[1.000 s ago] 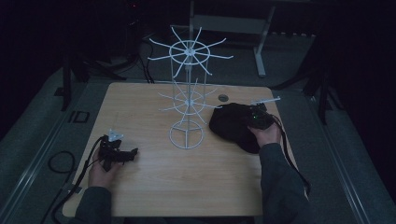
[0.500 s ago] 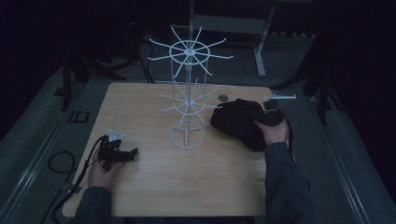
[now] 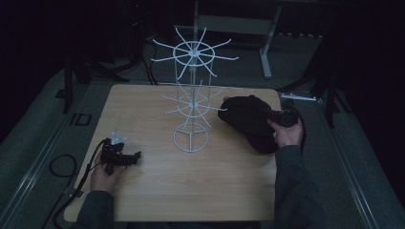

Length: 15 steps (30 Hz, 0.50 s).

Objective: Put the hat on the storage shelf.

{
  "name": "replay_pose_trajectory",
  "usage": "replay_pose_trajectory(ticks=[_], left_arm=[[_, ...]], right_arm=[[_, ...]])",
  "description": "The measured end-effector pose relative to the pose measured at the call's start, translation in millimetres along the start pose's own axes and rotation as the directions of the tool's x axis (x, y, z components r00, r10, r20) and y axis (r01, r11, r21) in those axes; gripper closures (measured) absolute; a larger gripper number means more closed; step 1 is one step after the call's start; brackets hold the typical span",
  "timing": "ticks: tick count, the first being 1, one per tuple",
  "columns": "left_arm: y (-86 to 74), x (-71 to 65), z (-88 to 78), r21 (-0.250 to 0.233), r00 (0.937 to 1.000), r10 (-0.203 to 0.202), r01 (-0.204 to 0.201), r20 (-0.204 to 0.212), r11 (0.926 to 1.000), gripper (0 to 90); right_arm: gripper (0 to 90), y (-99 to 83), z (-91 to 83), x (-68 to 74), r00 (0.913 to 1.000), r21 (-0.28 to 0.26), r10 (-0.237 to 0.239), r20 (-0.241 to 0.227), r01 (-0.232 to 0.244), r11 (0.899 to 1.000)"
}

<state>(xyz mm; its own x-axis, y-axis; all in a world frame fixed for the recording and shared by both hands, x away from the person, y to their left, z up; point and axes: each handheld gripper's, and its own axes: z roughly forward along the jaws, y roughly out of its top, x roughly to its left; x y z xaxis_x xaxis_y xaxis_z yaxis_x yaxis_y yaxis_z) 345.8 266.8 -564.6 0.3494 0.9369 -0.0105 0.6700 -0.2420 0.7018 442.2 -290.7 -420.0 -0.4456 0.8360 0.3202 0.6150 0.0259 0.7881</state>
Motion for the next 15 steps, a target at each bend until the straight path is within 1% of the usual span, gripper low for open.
replay_pose_trajectory(ticks=[7,15], left_arm=[[0.0,0.0,0.0,0.000,1.0000,0.000,0.000,0.000,1.0000,9.6],[0.0,0.0,0.0,0.001,1.0000,-0.001,0.001,0.000,1.0000,9.6]], right_arm=[[87.3,3.8,-6.4,-0.3,1.0000,-0.014,0.000,0.009,0.000,1.000],[87.3,12.1,-17.7,0.7,0.9999,-0.046,-0.003,0.012,0.004,0.999]])
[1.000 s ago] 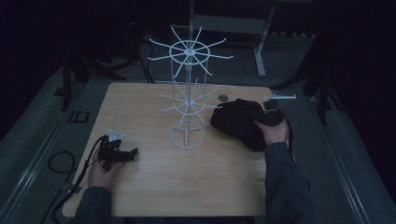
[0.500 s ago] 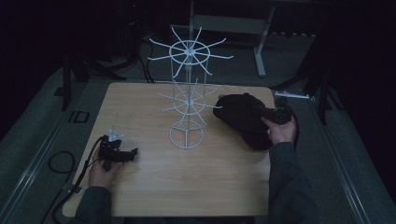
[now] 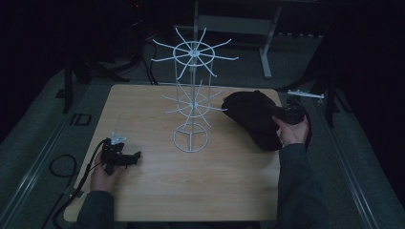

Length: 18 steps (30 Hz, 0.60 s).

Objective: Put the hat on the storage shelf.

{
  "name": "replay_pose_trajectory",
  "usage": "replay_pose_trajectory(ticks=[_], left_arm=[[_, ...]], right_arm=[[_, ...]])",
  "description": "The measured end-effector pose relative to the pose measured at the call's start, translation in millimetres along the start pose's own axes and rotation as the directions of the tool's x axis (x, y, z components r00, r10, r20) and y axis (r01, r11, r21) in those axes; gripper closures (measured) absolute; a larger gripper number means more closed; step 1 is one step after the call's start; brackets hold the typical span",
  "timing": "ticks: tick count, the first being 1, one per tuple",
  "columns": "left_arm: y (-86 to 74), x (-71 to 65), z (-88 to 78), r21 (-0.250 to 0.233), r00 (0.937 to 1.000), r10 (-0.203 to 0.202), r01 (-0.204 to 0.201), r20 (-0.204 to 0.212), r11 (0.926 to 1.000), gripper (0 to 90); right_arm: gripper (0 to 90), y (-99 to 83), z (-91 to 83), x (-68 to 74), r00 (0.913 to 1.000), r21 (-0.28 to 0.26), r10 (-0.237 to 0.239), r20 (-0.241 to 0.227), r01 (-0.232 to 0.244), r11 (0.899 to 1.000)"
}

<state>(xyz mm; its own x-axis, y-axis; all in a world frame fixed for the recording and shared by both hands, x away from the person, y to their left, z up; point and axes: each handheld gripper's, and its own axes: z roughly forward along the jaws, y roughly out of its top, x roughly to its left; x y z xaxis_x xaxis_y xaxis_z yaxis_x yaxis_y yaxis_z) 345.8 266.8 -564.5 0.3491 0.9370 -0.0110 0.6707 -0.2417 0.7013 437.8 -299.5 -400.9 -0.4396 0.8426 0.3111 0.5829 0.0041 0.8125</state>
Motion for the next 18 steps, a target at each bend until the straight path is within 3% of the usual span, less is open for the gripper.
replay_pose_trajectory(ticks=[18], left_arm=[[0.0,0.2,-0.1,0.002,1.0000,0.003,-0.003,0.000,1.0000,9.6]], right_arm=[[87.3,17.5,-23.3,4.1,1.0000,-0.044,-0.008,-0.005,0.008,0.999]])
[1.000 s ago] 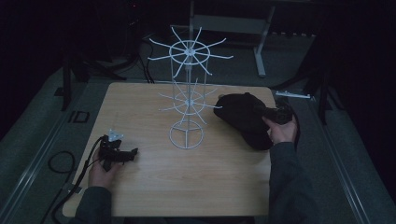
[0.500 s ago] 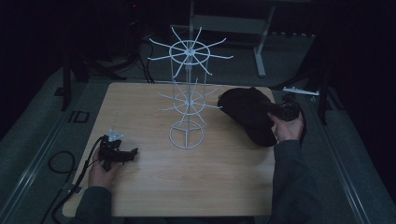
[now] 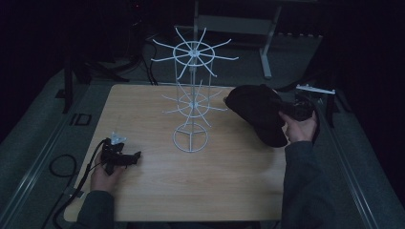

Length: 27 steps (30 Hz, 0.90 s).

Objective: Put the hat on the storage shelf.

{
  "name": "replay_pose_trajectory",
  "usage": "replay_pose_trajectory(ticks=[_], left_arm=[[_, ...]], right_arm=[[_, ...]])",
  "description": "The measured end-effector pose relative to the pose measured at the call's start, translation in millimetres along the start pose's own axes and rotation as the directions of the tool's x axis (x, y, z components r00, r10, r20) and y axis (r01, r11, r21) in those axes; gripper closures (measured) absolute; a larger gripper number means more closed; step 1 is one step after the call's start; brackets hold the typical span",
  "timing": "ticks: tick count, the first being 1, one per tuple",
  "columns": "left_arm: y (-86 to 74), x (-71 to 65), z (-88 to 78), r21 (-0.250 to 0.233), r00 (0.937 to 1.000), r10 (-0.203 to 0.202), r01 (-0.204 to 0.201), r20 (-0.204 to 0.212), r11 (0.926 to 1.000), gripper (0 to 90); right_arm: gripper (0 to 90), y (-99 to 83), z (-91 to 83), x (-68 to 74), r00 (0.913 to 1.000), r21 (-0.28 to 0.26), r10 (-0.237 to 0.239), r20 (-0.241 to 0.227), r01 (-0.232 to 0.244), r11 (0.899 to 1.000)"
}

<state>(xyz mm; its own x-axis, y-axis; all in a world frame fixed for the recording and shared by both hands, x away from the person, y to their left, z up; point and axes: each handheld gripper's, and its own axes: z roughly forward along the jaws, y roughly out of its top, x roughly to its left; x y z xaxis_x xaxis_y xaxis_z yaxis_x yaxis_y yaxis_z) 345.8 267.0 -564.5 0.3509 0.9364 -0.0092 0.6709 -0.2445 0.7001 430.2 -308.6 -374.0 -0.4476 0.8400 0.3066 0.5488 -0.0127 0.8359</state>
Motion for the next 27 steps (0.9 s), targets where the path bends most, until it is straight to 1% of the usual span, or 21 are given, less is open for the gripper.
replay_pose_trajectory(ticks=[2,13,18,22,27], left_arm=[[0.0,0.0,0.0,0.000,1.0000,0.000,0.000,0.000,1.0000,9.6],[0.0,0.1,0.0,0.000,1.0000,0.001,-0.001,-0.001,1.0000,9.6],[0.1,0.1,0.0,0.000,1.0000,0.001,-0.001,-0.001,1.0000,9.6],[0.1,0.1,0.0,0.000,1.0000,0.001,-0.001,0.000,1.0000,9.6],[0.1,0.0,0.0,-0.001,1.0000,0.000,0.000,0.000,1.0000,9.6]], right_arm=[[87.3,1.9,-1.8,1.2,1.0000,-0.003,-0.007,-0.001,0.007,1.000],[87.3,13.7,-9.6,6.6,0.9997,-0.022,-0.011,-0.023,0.010,1.000],[87.2,23.9,-16.3,10.1,0.9991,-0.044,-0.014,-0.040,0.012,0.999],[87.2,31.1,-21.1,12.8,0.9980,-0.057,-0.010,-0.062,0.007,0.998],[87.2,38.8,-26.0,15.3,0.9973,-0.073,-0.013,-0.072,0.007,0.997]])
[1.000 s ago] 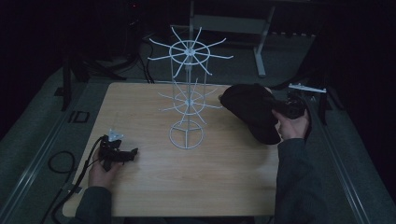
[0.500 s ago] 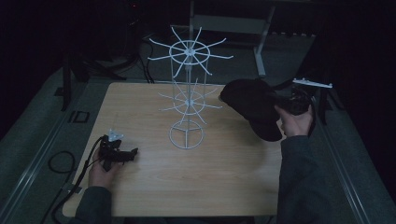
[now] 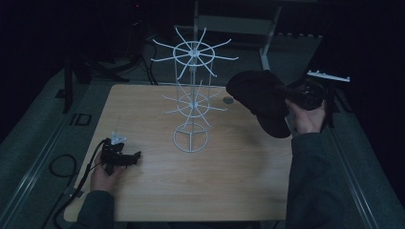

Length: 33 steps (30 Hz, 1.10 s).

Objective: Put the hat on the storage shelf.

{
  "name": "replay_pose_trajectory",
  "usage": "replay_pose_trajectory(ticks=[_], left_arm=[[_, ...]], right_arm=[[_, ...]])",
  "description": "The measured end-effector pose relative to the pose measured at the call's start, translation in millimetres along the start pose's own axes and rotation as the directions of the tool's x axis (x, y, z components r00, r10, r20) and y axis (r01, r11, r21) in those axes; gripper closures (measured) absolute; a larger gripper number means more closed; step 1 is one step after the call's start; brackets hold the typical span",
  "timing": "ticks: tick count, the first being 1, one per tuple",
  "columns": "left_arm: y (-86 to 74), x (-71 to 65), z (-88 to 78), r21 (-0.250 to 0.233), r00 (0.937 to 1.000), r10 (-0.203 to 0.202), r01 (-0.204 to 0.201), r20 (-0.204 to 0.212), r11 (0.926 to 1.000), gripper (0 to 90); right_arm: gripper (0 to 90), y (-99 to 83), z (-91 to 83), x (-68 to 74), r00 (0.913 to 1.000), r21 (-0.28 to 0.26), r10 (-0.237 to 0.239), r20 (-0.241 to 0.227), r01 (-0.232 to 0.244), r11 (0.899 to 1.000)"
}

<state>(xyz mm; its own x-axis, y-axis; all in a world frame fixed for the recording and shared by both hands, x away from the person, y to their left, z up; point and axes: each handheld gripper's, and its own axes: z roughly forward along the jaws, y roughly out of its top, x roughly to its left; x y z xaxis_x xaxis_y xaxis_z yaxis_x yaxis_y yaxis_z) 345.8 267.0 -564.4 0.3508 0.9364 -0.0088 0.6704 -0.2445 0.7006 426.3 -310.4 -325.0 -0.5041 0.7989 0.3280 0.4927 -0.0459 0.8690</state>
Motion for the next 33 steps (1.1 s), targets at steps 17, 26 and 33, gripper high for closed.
replay_pose_trajectory(ticks=[17,26,33], left_arm=[[0.1,0.0,-0.1,0.001,1.0000,0.000,0.000,0.001,1.0000,9.6],[0.1,0.0,-0.1,0.001,1.0000,0.000,0.000,0.001,1.0000,9.6],[0.1,0.0,-0.1,0.002,1.0000,0.000,0.000,0.001,1.0000,9.6]], right_arm=[[87.3,28.4,-13.7,9.0,0.9995,-0.058,-0.014,-0.028,0.013,0.998],[87.3,45.1,-20.0,14.1,0.9989,-0.088,-0.036,-0.029,0.034,0.996],[87.3,58.8,-26.7,19.7,0.9980,-0.110,-0.054,-0.034,0.050,0.993]])
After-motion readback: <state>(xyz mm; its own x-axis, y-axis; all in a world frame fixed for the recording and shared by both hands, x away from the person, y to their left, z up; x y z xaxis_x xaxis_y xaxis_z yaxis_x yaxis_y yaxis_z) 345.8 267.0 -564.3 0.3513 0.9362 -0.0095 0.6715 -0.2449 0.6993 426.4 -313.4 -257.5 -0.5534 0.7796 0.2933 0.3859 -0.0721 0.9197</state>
